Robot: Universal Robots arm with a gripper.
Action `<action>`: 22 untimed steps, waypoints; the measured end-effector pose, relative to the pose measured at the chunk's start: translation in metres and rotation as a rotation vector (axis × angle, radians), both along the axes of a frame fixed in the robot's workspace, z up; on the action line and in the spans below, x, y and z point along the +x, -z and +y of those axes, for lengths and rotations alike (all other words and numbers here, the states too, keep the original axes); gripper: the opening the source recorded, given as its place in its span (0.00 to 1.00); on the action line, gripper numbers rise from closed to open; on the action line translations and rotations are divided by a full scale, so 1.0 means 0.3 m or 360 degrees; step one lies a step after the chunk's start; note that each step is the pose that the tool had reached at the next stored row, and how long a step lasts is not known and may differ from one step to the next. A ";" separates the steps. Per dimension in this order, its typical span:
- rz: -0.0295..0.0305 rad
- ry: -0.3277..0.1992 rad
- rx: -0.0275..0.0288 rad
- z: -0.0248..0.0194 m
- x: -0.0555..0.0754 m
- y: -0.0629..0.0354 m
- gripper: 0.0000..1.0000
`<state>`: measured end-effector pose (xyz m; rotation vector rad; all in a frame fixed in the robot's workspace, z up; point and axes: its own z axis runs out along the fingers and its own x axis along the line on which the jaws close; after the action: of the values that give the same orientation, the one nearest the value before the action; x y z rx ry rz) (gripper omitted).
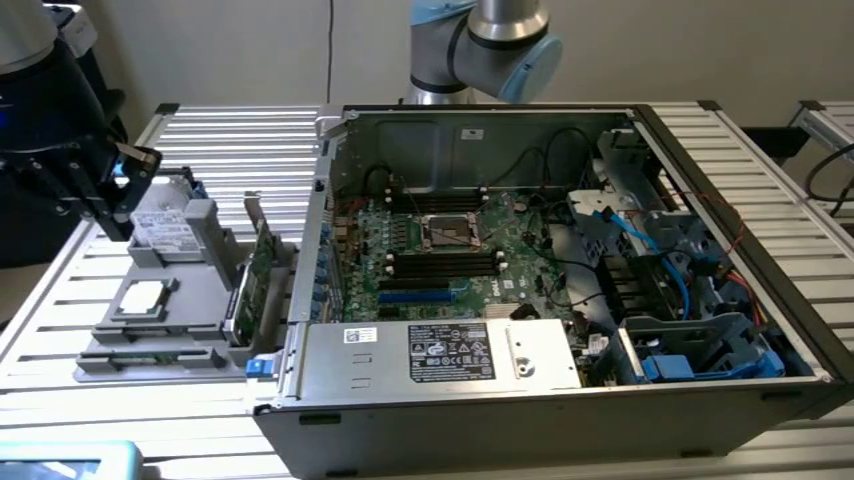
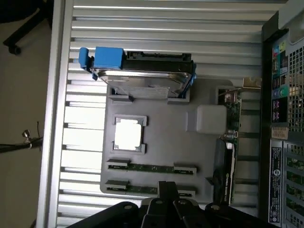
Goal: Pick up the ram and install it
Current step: 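Pick up the ram and move it above insertion slot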
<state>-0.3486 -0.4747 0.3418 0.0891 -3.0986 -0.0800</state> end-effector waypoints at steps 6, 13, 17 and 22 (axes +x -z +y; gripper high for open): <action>0.00000 -0.0174 0.00001 0.000 0.000 0.000 0.11; -0.00001 -0.0377 0.00001 0.000 0.000 0.000 0.11; 0.00000 -0.0493 0.00001 0.000 0.000 0.000 0.11; 0.00000 -0.0638 0.00001 0.000 0.000 0.000 0.11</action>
<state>-0.3486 -0.4747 0.3418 0.7026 -3.0098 -0.0658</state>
